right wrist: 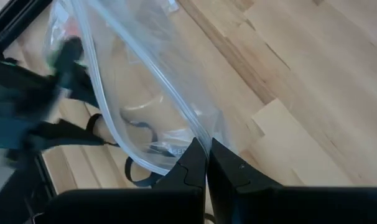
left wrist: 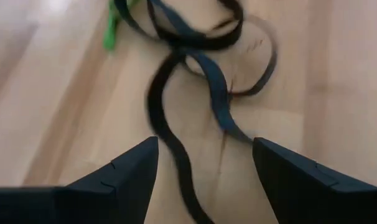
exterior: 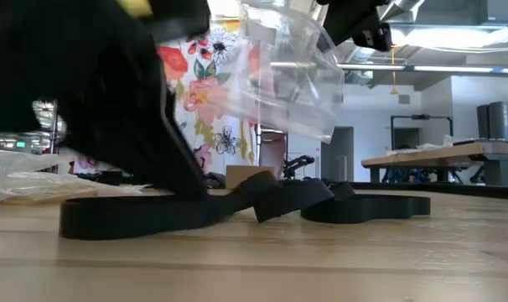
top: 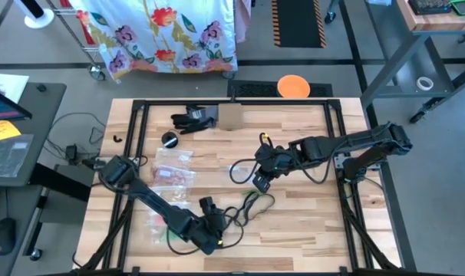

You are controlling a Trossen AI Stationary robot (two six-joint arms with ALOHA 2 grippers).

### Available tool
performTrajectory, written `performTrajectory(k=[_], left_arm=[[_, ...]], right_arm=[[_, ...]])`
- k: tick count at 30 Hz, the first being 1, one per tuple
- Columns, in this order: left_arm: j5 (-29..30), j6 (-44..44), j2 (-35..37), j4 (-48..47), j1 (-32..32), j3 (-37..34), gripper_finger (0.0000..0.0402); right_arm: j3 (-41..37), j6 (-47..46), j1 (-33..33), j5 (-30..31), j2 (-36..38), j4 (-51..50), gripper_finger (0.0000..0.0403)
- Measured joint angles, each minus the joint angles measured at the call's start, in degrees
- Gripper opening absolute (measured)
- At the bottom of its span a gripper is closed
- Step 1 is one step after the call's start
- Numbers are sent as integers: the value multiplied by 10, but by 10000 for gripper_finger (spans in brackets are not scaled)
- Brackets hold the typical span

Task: Sort rubber bands
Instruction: Put the black rubber band into the transparent zip bag

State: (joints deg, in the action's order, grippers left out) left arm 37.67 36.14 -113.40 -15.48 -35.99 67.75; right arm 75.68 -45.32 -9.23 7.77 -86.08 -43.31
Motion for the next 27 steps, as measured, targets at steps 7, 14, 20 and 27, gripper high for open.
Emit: performTrajectory(k=[7, 14, 20, 27], left_arm=[[-16, 58, -42, -7, 24, 3, 256], [-63, 51, -36, 15, 29, 2, 155], [-51, 16, -2, -5, 20, -2, 14], [14, -14, 101, -37, 9, -2, 3]], right_arm=[[0, 3, 0, -2, 0, 1, 0], [0, 18, -2, -4, 0, 5, 0], [0, 18, -5, -4, 0, 5, 0], [0, 18, -5, -4, 0, 5, 0]])
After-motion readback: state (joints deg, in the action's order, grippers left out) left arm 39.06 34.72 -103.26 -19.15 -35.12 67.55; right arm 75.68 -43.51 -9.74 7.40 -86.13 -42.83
